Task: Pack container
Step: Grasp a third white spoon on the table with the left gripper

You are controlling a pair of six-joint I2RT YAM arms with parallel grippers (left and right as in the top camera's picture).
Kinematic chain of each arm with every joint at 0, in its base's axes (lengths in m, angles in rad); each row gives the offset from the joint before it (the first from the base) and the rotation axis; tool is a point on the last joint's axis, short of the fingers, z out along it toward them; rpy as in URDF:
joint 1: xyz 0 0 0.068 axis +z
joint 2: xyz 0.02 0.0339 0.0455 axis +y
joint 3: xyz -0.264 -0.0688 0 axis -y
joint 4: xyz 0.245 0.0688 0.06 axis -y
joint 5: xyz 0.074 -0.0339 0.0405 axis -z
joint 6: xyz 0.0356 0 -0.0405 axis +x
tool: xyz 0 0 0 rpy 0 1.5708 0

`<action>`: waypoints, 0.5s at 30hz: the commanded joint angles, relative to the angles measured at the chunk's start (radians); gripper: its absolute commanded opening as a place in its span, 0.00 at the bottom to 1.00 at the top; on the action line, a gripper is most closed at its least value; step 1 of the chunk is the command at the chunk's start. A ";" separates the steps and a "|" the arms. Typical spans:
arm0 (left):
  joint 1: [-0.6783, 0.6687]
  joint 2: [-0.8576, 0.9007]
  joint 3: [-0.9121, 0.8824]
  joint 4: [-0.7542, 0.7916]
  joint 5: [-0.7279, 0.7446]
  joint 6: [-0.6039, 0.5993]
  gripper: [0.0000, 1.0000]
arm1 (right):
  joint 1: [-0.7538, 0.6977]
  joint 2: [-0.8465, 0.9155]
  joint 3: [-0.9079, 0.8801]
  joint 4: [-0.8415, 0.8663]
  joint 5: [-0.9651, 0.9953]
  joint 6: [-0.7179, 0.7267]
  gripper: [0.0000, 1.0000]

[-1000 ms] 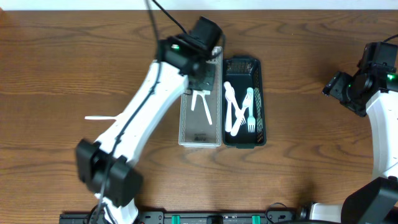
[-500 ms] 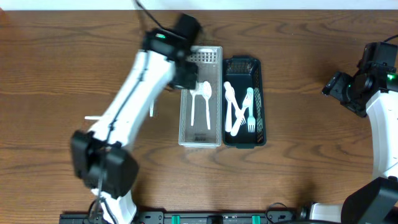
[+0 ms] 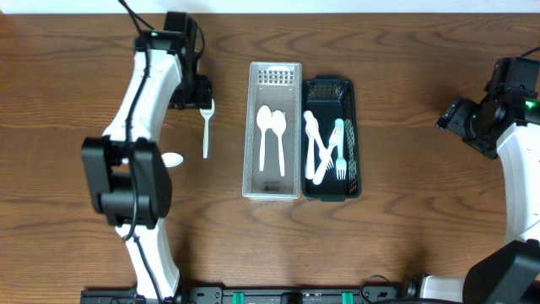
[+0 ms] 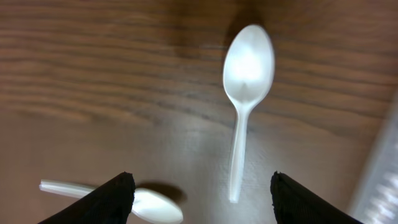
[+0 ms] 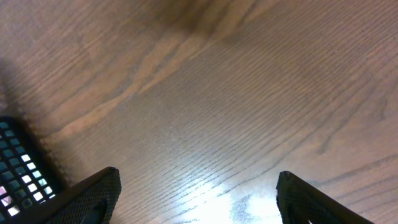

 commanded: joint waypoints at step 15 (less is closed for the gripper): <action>-0.011 0.158 -0.007 0.020 0.052 0.085 0.65 | -0.007 0.005 0.000 0.025 0.001 -0.009 0.83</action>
